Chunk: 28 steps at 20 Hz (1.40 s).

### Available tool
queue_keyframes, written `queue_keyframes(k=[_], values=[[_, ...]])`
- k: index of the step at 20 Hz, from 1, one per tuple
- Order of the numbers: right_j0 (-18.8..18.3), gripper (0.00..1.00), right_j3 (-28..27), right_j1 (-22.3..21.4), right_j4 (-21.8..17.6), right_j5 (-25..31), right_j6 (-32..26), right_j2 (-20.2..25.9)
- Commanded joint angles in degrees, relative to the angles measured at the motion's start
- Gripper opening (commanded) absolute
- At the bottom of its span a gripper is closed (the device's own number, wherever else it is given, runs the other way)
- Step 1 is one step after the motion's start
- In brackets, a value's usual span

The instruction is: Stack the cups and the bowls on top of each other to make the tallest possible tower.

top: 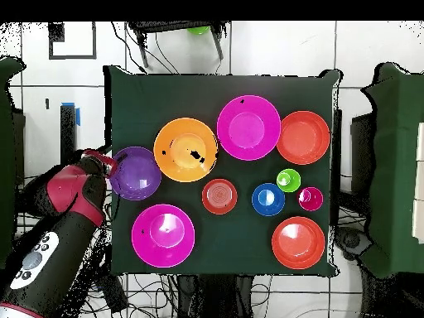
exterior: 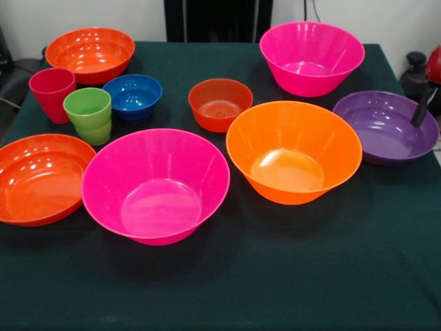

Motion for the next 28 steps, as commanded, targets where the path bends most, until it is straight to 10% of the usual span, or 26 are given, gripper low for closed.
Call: queue_keyframes(k=[1,28], values=[[-7.0,1.00,2.8,-7.9,-7.1,6.3,-6.9,13.6],[-7.8,1.00,-5.0,-2.7,-11.1,5.8,0.2,17.0]])
